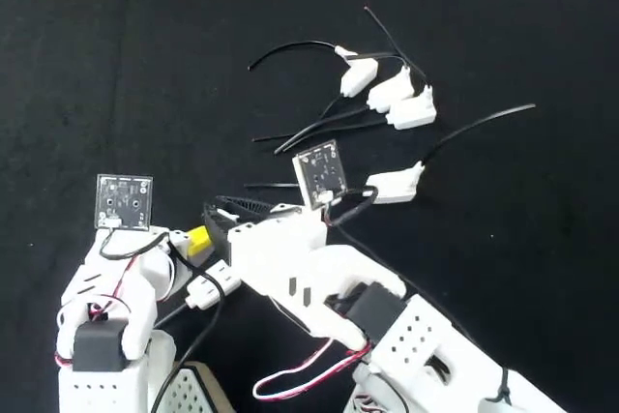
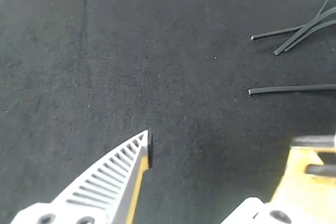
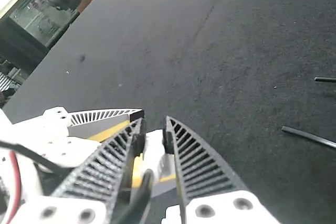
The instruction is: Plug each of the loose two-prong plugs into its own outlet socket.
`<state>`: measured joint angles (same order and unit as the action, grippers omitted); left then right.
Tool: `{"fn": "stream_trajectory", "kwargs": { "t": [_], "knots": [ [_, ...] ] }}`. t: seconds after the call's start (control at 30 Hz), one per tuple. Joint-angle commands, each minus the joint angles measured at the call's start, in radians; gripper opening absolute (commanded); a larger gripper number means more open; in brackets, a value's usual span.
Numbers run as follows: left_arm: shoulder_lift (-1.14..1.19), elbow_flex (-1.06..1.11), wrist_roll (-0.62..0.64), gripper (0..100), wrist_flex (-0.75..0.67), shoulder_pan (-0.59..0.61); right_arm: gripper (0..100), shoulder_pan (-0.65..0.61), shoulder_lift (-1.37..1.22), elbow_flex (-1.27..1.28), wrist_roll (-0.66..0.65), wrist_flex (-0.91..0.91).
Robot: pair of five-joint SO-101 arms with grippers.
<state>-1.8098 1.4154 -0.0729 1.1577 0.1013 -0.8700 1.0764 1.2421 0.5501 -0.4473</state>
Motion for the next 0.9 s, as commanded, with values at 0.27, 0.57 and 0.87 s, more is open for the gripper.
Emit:
{"fn": "stream_trajectory", "kwargs": {
  "t": [0.27, 0.57, 0.87],
  "knots": [
    [-0.011, -0.088, 0.025, 40, 0.046, -0.001, 1.1, -0.060, -0.229, -0.102, 0.011, -0.029],
    [-0.011, -0.039, 0.014, 40, 0.054, 0.042, 1.1, -0.008, -0.274, -0.165, 0.005, -0.097],
    [-0.011, 0.059, -0.212, 40, 0.054, 0.213, 1.1, 0.143, -0.518, -0.297, -0.089, -0.241]
  ]
}}
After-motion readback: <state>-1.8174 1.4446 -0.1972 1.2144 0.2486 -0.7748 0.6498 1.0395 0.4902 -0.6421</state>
